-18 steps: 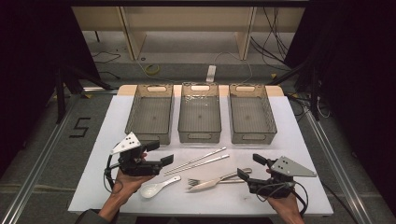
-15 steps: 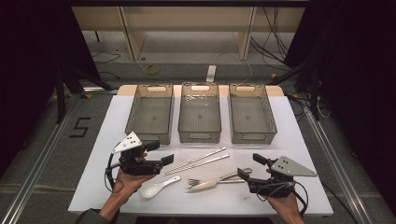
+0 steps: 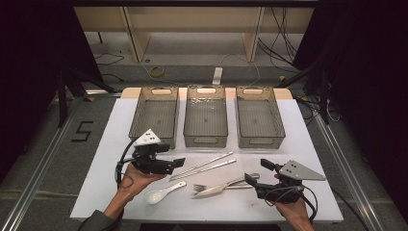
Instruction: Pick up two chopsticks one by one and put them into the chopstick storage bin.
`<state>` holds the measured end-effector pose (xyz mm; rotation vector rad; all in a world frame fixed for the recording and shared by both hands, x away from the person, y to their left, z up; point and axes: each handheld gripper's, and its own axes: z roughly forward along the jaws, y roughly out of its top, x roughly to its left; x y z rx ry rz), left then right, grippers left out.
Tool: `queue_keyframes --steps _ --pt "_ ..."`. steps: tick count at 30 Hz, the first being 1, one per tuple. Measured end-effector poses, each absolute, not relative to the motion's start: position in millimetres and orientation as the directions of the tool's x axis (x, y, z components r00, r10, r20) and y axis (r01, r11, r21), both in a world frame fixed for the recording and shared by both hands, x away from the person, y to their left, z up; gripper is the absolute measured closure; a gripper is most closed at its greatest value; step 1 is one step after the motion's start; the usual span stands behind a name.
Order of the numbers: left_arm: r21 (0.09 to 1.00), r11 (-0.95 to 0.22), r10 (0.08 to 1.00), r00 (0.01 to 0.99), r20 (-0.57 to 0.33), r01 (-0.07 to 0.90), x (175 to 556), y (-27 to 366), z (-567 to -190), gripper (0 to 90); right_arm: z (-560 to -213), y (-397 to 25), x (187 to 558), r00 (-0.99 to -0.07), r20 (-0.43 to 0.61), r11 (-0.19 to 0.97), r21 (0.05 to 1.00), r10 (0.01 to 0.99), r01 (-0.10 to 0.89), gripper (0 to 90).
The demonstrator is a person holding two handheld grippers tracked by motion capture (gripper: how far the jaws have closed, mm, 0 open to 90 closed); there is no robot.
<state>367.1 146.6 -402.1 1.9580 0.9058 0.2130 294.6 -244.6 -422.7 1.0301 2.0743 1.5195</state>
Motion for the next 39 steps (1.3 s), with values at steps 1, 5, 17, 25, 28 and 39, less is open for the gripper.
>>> queue_keyframes --steps 1,5,17,25,28,39 --pt "0.801 -0.313 0.671 0.716 -0.193 0.51 369 144 -402 19.0 -423 -244 295 -0.664 0.121 0.152 0.929 0.738 0.338 22.3" --pt "0.751 -0.407 0.674 0.726 -0.136 0.519 377 134 -401 20.0 -423 -244 295 -0.663 0.121 0.153 0.928 0.739 0.34 22.2" --pt "0.579 -0.596 0.649 0.758 -0.061 0.557 403 99 -407 32.6 -425 -246 298 -0.654 0.125 0.159 0.92 0.746 0.357 22.6" --pt "0.461 -0.69 0.609 0.792 -0.047 0.558 420 79 -423 42.2 -426 -245 300 -0.655 0.128 0.163 0.917 0.745 0.364 23.2" --pt "0.428 -0.709 0.595 0.801 -0.062 0.56 425 75 -428 45.3 -425 -245 300 -0.655 0.131 0.161 0.916 0.745 0.367 23.3" --pt "0.359 -0.758 0.562 0.825 -0.066 0.545 435 63 -444 57.3 -426 -243 300 -0.662 0.132 0.17 0.913 0.737 0.372 23.5"
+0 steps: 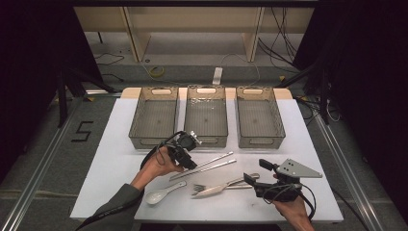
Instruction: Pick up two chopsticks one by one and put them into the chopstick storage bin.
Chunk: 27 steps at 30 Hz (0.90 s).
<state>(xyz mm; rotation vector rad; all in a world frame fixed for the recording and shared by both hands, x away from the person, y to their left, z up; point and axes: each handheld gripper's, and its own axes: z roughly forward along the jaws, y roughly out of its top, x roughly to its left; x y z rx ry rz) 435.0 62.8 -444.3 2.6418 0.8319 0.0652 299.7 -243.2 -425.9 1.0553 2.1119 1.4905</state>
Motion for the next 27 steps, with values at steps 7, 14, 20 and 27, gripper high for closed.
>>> queue_keyframes --steps 7,14,20,27 --pt "0.335 -0.779 0.542 0.838 -0.066 0.531 439 50 -447 61.1 -427 -243 300 -0.662 0.134 0.17 0.912 0.737 0.374 23.6" --pt "0.295 -0.795 0.535 0.842 -0.072 0.531 443 49 -455 67.1 -426 -243 300 -0.664 0.134 0.172 0.911 0.735 0.375 23.9" --pt "0.278 -0.814 0.515 0.855 -0.059 0.509 444 46 -457 70.8 -427 -242 300 -0.665 0.137 0.174 0.909 0.734 0.378 23.9" --pt "0.245 -0.84 0.488 0.871 -0.051 0.485 444 43 -458 75.5 -428 -242 301 -0.665 0.135 0.179 0.906 0.735 0.382 24.2"
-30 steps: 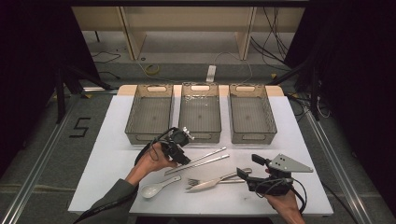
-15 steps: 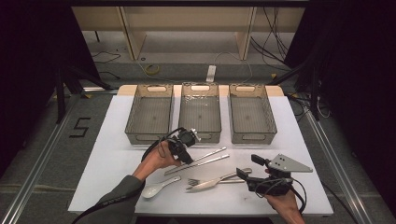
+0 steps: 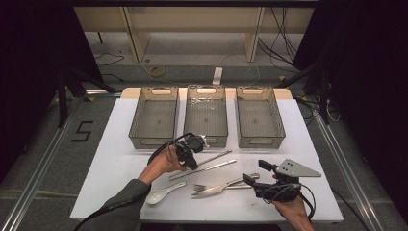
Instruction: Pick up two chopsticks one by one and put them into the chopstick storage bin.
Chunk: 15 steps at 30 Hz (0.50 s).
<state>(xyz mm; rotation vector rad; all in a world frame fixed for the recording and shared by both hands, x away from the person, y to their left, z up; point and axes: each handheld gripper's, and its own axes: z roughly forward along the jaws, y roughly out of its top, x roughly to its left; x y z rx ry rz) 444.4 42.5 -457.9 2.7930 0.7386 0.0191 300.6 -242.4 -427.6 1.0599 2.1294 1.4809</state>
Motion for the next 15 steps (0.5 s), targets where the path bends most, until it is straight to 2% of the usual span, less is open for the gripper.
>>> queue_keyframes --steps 10,15 --pt "0.222 -0.853 0.479 0.877 -0.025 0.472 443.7 38.3 -458.3 81.1 -428.3 -241.5 301.4 -0.666 0.14 0.182 0.903 0.733 0.39 24.6" --pt "0.209 -0.875 0.446 0.895 0.002 0.436 441.1 35.4 -457.8 84.4 -429.1 -241.3 302.5 -0.664 0.144 0.181 0.9 0.734 0.395 24.7"
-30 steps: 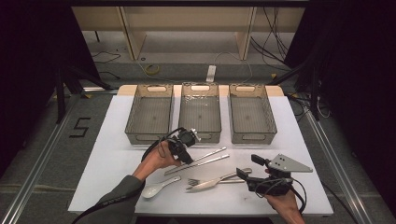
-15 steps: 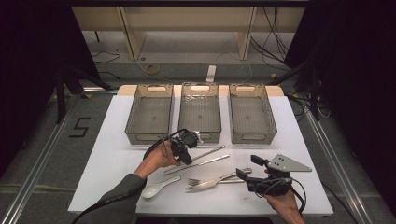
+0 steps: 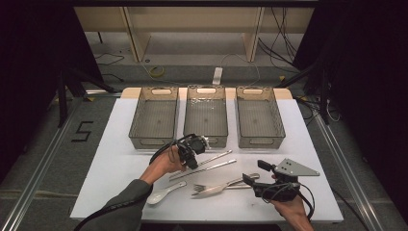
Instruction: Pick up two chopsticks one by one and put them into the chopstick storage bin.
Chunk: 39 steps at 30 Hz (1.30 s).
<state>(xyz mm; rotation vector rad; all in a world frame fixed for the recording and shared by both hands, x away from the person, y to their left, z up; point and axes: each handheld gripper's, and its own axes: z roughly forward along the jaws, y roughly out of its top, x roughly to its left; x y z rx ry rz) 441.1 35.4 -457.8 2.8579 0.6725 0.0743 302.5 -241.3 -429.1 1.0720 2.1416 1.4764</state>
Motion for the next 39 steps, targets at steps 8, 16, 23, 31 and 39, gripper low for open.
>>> queue_keyframes --steps 8,16,23,31,39 --pt "0.227 -0.884 0.42 0.908 0.002 0.409 440 37 -458 85.5 -429 -241 302 -0.662 0.141 0.185 0.899 0.736 0.397 25.0" --pt "0.244 -0.885 0.407 0.913 -0.005 0.396 441 41 -457 85.8 -428 -242 301 -0.66 0.142 0.182 0.899 0.738 0.397 25.2" --pt "0.298 -0.87 0.412 0.911 0.0 0.393 439 44 -442 85.9 -428 -243 302 -0.66 0.142 0.18 0.901 0.738 0.396 25.2" --pt "0.352 -0.858 0.401 0.916 0.002 0.374 430 45 -420 86.0 -428 -243 301 -0.661 0.142 0.182 0.9 0.737 0.397 25.2" --pt "0.429 -0.822 0.418 0.909 0.007 0.374 423 59 -389 85.9 -428 -244 301 -0.658 0.142 0.18 0.901 0.739 0.396 25.2"
